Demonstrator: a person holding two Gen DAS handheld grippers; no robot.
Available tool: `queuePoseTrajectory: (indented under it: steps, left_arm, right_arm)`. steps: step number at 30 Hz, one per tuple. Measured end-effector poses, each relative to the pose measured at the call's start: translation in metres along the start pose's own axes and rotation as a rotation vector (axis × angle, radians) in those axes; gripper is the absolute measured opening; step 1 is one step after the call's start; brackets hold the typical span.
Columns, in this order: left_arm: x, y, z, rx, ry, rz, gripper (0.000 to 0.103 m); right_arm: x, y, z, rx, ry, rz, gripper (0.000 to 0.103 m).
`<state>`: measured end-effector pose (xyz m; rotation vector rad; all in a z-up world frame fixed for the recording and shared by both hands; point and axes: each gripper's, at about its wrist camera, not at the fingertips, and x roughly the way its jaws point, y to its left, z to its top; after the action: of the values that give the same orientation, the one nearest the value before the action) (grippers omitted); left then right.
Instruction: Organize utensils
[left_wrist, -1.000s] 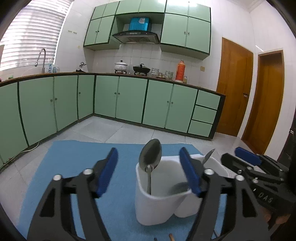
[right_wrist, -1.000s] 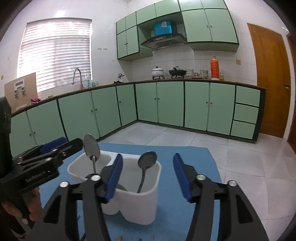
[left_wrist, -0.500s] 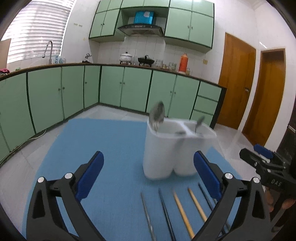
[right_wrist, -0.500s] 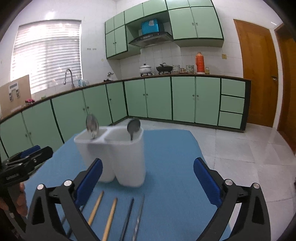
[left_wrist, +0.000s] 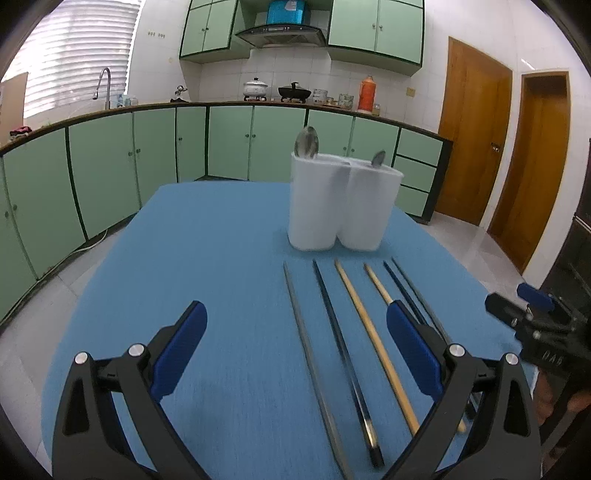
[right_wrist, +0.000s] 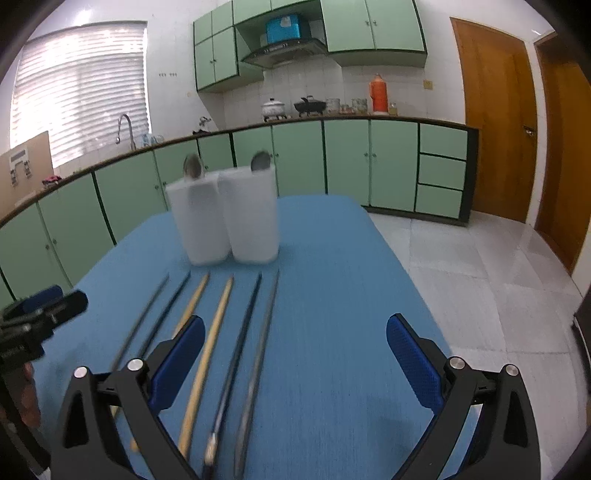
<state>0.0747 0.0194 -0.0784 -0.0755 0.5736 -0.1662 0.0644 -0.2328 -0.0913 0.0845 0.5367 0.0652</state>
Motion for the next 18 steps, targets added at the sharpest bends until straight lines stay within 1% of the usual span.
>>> queuePoseTrajectory:
  steps: [5,12,14,18]
  left_arm:
    - [-0.012,-0.003,-0.024,-0.002,0.002,0.021,0.095]
    - [-0.018,-0.007,-0.052,0.014,0.026,0.05,0.095]
    - [-0.021,-0.005,-0.058,0.007,0.025,0.052,0.095]
    - [-0.022,-0.005,-0.064,-0.006,0.028,0.061,0.095]
  right_arm:
    - [-0.019,0.003,-0.035,-0.037,0.004,-0.019,0.097]
    - [-0.028,0.006,-0.063,-0.062,0.001,-0.023,0.095]
    - [-0.029,0.009,-0.068,-0.082,-0.007,-0.037,0.091]
    - [-0.025,0.011,-0.072,-0.094,-0.001,-0.034,0.079]
